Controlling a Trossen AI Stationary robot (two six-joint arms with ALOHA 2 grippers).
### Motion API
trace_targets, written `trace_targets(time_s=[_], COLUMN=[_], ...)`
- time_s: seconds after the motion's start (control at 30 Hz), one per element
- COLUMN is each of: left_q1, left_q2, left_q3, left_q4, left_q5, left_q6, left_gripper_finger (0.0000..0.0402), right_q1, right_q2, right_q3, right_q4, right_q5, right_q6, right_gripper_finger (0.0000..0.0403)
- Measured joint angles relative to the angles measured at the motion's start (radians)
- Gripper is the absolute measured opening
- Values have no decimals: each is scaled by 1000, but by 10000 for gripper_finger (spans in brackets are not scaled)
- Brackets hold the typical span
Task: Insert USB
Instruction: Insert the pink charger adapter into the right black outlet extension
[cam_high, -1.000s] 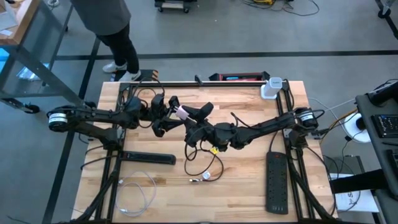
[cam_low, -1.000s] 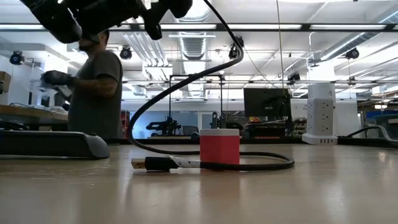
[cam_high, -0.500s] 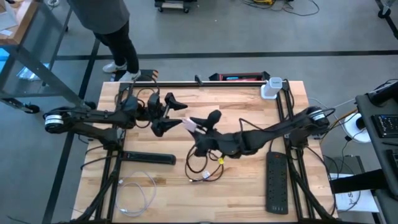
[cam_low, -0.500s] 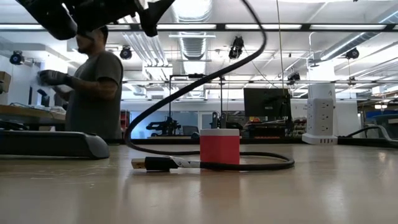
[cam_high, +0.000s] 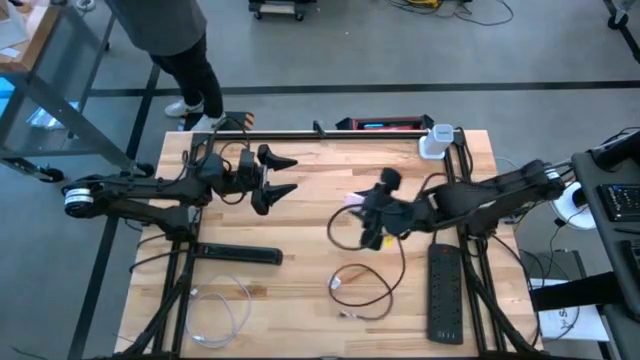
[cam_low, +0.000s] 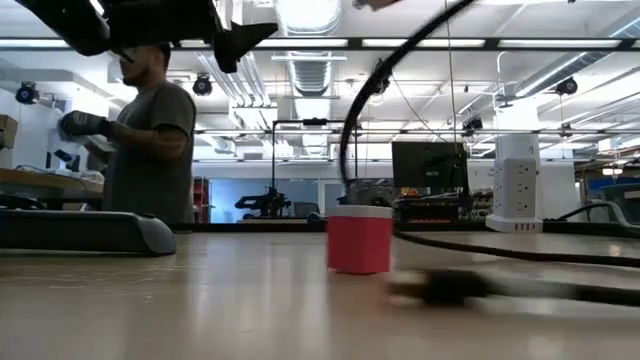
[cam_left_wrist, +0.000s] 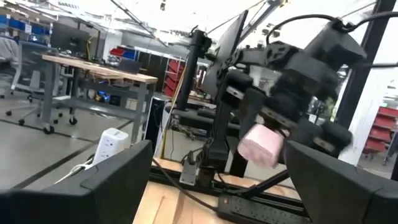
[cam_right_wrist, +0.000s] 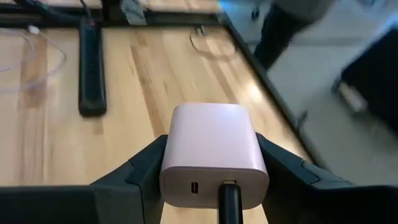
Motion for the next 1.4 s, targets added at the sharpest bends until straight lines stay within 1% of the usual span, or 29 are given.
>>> trace_targets(time_s=[0.07, 0.2, 0.23, 0.3, 0.4, 0.47, 0.67, 0.77, 0.83, 0.9, 0.97, 1.03, 1.1, 1.23, 1.4], left_q1=[0, 0, 0, 0, 0, 0, 0, 0, 0, 0, 0, 0, 0, 0, 0], left_q2=[0, 2, 2, 2, 3, 7, 8, 7, 6, 6, 6, 6, 6, 6, 6], left_q3=[0, 0, 0, 0, 0, 0, 0, 0, 0, 0, 0, 0, 0, 0, 0], left_q4=[-1, -6, -8, -10, -11, -14, -66, -63, -64, -65, -65, -65, -65, -68, -73], left_q5=[0, 0, 0, 0, 0, 5, 19, 19, 19, 20, 20, 20, 20, 20, 20], left_q6=[1, 2, 1, 1, 1, 1, 19, 21, 21, 21, 22, 22, 22, 22, 28], left_gripper_finger=[344, 335, 333, 328, 323, 319, 312, 310, 309, 308, 308, 310, 312, 316, 312], right_q1=[-1, 0, 1, 0, -2, -4, -14, -11, -2, 15, 35, 49, 63, 101, 164], right_q2=[-29, -54, -53, -49, -40, -34, -12, 16, 34, 46, 52, 51, 47, 25, 20], right_q3=[0, 0, 0, -1, -1, -1, -1, -18, -43, -83, -137, -206, -279, -400, -459], right_q4=[-62, -170, -198, -255, -302, -334, -534, -647, -692, -699, -692, -689, -651, -520, -517], right_q5=[-56, -255, -277, -283, -277, -307, -476, -578, -653, -711, -745, -795, -829, -850, -850], right_q6=[62, 116, 143, 188, 214, 221, 345, 420, 451, 452, 440, 437, 458, 491, 473], right_gripper_finger=[182, 182, 182, 182, 182, 182, 182, 182, 182, 182, 182, 182, 182, 182, 182])
